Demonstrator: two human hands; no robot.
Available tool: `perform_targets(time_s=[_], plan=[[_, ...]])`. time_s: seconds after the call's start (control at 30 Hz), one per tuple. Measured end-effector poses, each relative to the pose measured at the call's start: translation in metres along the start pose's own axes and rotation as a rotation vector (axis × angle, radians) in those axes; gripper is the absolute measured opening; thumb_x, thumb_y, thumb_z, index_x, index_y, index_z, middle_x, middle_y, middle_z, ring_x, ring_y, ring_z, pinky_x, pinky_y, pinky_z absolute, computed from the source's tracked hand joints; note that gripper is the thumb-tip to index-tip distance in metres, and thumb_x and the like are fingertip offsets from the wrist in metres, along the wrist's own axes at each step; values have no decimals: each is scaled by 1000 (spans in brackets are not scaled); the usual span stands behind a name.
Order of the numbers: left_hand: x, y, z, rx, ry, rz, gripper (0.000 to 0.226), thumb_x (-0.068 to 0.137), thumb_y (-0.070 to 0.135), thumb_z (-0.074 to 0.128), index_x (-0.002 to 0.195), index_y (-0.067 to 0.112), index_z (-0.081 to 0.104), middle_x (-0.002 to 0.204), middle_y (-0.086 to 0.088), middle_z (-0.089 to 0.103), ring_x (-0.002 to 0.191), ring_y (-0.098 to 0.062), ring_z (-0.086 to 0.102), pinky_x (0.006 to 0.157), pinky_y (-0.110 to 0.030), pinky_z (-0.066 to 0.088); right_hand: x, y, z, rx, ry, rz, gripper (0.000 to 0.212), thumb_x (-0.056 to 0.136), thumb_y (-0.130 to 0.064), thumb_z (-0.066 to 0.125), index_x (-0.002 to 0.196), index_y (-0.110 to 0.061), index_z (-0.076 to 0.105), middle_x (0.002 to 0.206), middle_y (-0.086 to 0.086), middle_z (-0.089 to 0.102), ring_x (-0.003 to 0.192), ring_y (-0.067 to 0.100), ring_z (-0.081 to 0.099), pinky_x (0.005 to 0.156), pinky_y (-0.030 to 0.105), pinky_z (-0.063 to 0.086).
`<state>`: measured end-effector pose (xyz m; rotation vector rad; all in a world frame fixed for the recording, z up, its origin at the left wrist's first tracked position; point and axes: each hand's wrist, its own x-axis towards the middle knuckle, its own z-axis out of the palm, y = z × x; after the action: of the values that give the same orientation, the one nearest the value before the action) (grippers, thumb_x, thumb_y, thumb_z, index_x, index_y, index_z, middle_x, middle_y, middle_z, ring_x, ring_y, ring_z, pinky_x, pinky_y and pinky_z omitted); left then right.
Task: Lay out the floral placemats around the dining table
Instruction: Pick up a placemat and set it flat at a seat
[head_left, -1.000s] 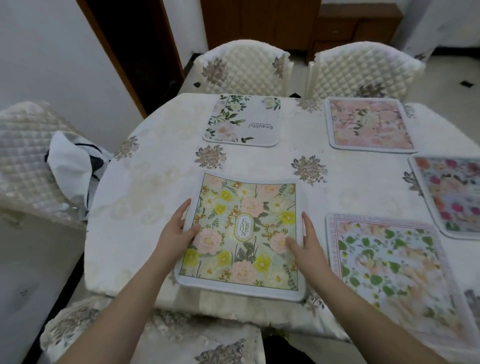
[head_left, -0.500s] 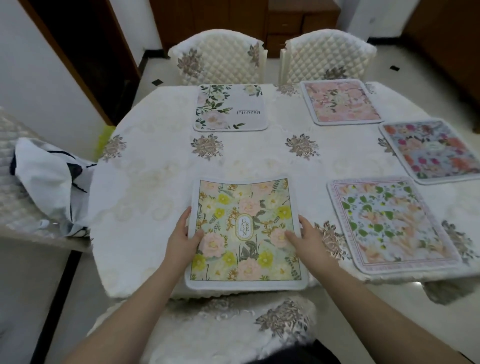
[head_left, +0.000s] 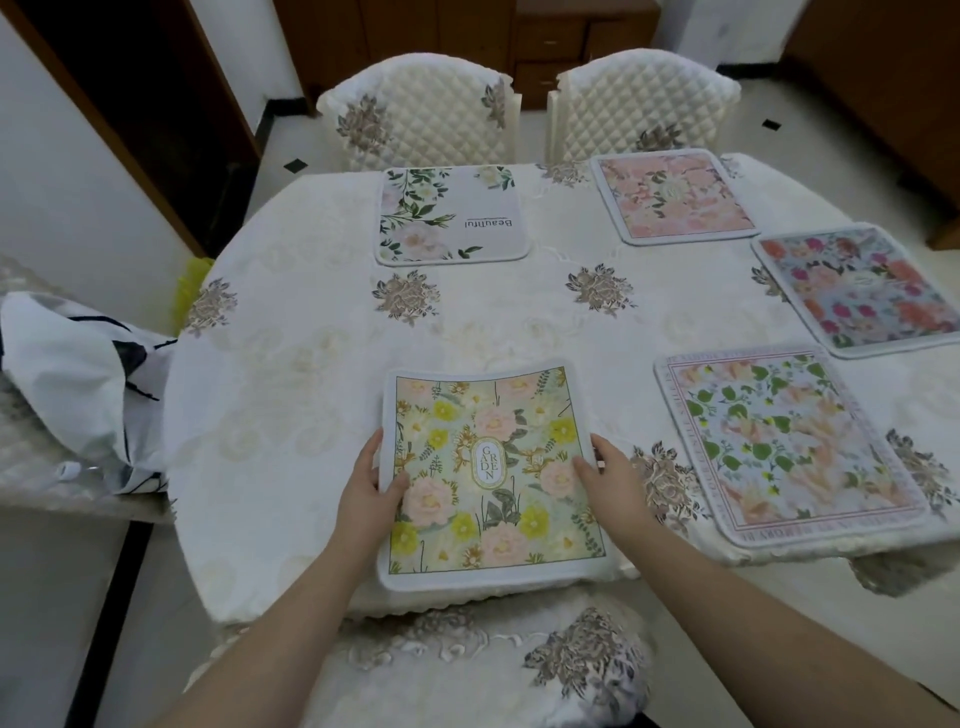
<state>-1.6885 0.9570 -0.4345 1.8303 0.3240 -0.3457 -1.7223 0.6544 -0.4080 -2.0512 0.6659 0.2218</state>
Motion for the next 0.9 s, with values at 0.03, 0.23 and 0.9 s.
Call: perform_targets(time_s=[0.03,0.23,0.9], plan=[[1,-2,2,1,-1,-10,63,99,23,59,138,63,32,128,3,66,107,-15,68,81,-41,61,3,3,0,-26,12,-6,43,102,-24,51,143,-13,48,136,6,58,122,26,56,102,48,47],[11,-11,-1,220,43,47,63,96,17,61,150,37,35,127,7,63,108,-9,63,82,-24,53,13,13,2,-219,69,-78,36,98,-26,58,134,-19,54,113,4,62,92,19,61,80,38,53],[54,32,52,700,83,422,49,103,17,37,151,13,37,159,-5,33,149,-24,20,120,-40,18,45,-36,62,-517,81,-501,48,104,-23,42,149,-9,38,151,11,43,140,27,37,118,42,26]])
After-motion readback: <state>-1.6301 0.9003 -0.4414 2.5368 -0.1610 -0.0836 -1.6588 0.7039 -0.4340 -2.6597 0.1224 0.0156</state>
